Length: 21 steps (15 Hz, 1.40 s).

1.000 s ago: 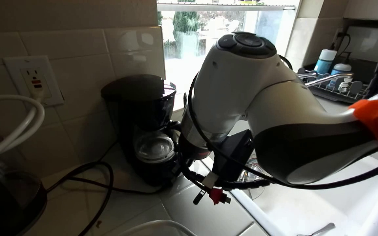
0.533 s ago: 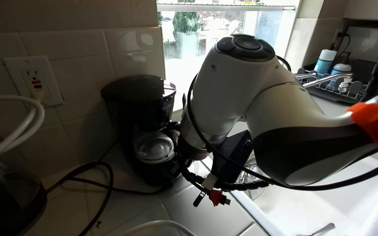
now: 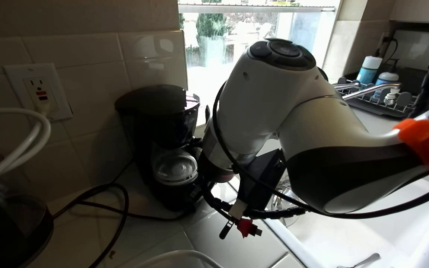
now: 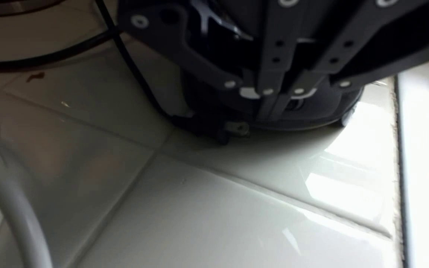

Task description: Press a button on the bottom part of the coffee maker

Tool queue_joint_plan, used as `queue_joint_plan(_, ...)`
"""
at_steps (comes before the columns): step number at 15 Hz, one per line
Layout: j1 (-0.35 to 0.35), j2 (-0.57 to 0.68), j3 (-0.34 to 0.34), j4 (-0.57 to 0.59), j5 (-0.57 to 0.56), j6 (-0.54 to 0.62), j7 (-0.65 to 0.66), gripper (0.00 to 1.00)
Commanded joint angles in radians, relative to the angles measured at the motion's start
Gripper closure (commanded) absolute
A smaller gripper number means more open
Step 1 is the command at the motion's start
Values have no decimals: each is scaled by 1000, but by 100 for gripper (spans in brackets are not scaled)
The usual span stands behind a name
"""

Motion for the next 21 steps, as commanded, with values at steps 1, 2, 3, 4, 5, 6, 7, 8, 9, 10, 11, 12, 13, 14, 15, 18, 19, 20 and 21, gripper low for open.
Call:
queue_joint_plan(1,13,34,-14,17,-9,53,7,100)
queue_joint_plan(2,14,37,-14,20,-6,51,4,100)
queue_joint_plan(3,15,39,-15,22,-6,44,5,100)
queue_joint_plan(4,16,39,-13,24,-4,40,2,100)
queue_joint_plan(5,20,36,-11,28,-2,24,-2,100)
queue_joint_plan(6,20,28,-7,25,2,22,-8,100)
queue_joint_plan(7,19,20,1,24,15,12,-24,100)
queue_joint_plan(8,15,0,15,17,37,-7,-49,100)
queue_joint_plan(9,10,-22,27,5,66,-36,-69,100)
queue_joint_plan(10,-2,-49,47,-13,114,-72,-100,100)
queue_joint_plan(11,-14,-76,64,-34,165,-116,-129,100)
queue_joint_plan(12,-40,-108,95,-67,243,-144,-195,100)
queue_joint_plan(13,-50,-138,108,-85,293,-192,-232,100)
queue_joint_plan(14,-68,-180,124,-120,349,-235,-277,100)
queue_joint_plan(15,-83,-223,132,-153,387,-276,-300,100)
queue_joint_plan(18,-127,-363,139,-264,468,-373,-391,100)
queue_joint_plan(19,-142,-416,138,-305,497,-401,-440,99)
queue_joint_plan(20,-154,-460,132,-337,503,-434,-469,74)
queue_joint_plan(21,-164,-518,128,-373,537,-471,-560,73)
